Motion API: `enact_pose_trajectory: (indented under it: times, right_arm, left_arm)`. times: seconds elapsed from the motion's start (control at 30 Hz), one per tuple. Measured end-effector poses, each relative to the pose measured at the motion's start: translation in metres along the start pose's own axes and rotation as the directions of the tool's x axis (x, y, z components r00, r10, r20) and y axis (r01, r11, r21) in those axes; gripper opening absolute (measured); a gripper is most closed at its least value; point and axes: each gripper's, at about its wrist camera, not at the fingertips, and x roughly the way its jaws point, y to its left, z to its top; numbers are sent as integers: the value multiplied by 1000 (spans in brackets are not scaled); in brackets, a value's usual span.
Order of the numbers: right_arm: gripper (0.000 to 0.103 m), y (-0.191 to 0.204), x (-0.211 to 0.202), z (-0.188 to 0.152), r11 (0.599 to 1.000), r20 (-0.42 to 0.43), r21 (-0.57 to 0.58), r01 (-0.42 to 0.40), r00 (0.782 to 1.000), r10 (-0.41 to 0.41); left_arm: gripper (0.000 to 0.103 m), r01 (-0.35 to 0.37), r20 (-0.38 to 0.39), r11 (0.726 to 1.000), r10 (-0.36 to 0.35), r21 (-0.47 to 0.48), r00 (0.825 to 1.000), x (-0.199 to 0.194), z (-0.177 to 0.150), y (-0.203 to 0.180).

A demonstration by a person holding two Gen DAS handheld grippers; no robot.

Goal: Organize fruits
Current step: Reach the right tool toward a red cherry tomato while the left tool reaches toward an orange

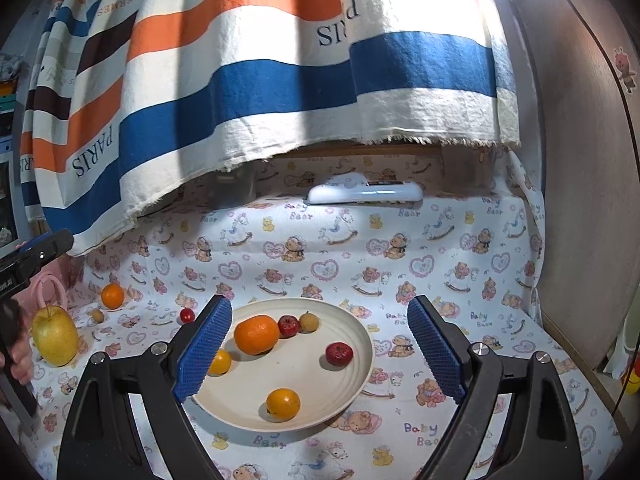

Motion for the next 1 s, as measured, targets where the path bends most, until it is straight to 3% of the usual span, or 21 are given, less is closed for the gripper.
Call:
enact_pose_trajectory:
  times: [0.07, 0.23, 0.33, 0.57, 0.7, 0.8, 1.0]
  right_arm:
    - [91, 3, -2, 1, 1000, 24, -13, -2, 1000, 3]
    - [91, 17, -3, 13, 1000, 7, -8, -28, 1000, 28]
    - [91, 32, -1, 23, 999, -14, -15, -51, 999, 51]
    - [89, 72, 20, 45, 991, -67, 12, -134, 989, 134]
    - [86, 95, 48, 48, 981, -134, 29, -192, 972, 194]
    - [79, 112, 72, 46, 978, -188, 18, -210, 960, 210]
    - [67, 140, 129, 35, 971, -339, 48, -233, 911, 236]
  left_arm:
    - [102, -41, 25, 999, 41, -25, 999, -4, 4, 10]
    - [102, -8, -62, 987, -2, -160, 998, 7, 6, 48]
    - [100, -29, -114, 982, 7, -186, 993, 17, 4, 63]
    - [87, -45, -188, 977, 4, -211, 982, 32, -5, 78]
    - [83, -52, -212, 978, 8, -201, 977, 38, -10, 78]
    - [79, -66, -236, 981, 21, -184, 972, 43, -14, 78]
    - [74, -60, -301, 971, -13, -232, 954, 53, -20, 87]
